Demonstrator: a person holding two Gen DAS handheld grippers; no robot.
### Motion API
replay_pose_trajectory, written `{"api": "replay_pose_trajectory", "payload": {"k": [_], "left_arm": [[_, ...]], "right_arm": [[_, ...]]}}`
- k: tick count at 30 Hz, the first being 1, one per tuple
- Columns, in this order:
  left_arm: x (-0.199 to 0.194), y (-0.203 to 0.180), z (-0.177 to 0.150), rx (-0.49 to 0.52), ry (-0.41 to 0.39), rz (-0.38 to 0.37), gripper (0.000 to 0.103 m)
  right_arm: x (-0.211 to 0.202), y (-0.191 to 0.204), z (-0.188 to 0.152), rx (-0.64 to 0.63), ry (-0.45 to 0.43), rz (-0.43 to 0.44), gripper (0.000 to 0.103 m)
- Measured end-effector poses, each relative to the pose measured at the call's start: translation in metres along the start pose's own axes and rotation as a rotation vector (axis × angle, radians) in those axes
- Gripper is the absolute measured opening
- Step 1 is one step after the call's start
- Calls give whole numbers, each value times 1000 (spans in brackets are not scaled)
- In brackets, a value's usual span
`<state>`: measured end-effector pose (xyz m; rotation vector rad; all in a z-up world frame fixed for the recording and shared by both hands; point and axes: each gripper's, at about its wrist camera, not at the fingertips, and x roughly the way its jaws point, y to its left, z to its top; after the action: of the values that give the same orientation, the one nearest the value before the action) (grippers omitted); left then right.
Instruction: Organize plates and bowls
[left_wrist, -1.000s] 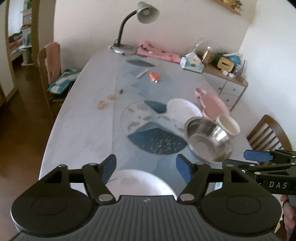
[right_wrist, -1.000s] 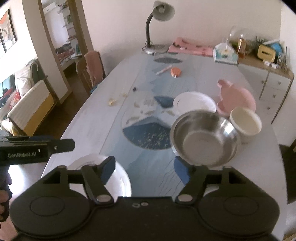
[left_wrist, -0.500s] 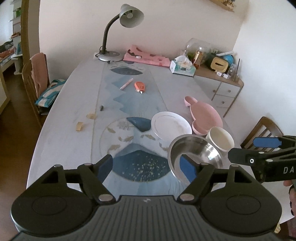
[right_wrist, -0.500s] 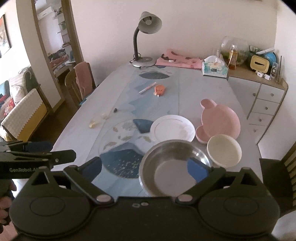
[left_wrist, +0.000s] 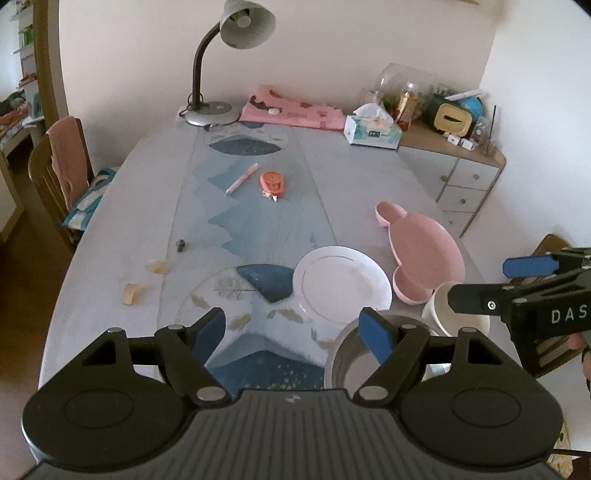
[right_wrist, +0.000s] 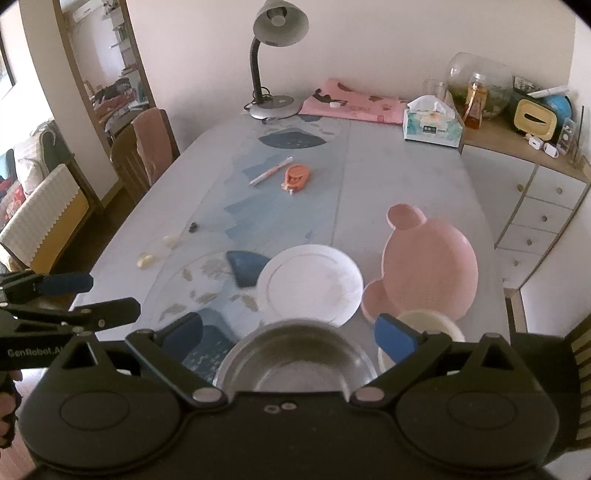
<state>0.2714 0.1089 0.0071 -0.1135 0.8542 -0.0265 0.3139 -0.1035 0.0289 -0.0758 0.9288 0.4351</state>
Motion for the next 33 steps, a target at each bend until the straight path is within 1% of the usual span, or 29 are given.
{"api": "replay_pose_trajectory", "payload": {"k": [7,13,16,17,22,24,26,29,31,33], "left_arm": [[41,-15,17,31,28,39,79],[78,-20,24,15,78,60,79],[96,-24,28,15,100,74,79],[102,-24,29,10,108,82,79],[137,-18,31,-45,179,81,79],[150,-17,29,-60,208,79,79],[162,-16,28,-73,233,74,79],[178,-11,25,-120,270,65,79],[188,-7,23,-159,296,60,79],[196,-4,21,-187,316,53,78]], "right_arm": [[41,-23,27,-54,57,21,99],[83,-41,45,-66,107,28,97],[102,-51,53,-65,132,45,93],[109,-55,56,-59,146,54,90],[148,-75,68,-19,200,57,83],[162,-79,70,-18,225,59,79],[175,-83,71,-25,248,57,77],[192,-90,73,-23,287,67,73],[201,-93,73,-18,305,69,73],[210,-97,73,-9,329,86,69]]}}
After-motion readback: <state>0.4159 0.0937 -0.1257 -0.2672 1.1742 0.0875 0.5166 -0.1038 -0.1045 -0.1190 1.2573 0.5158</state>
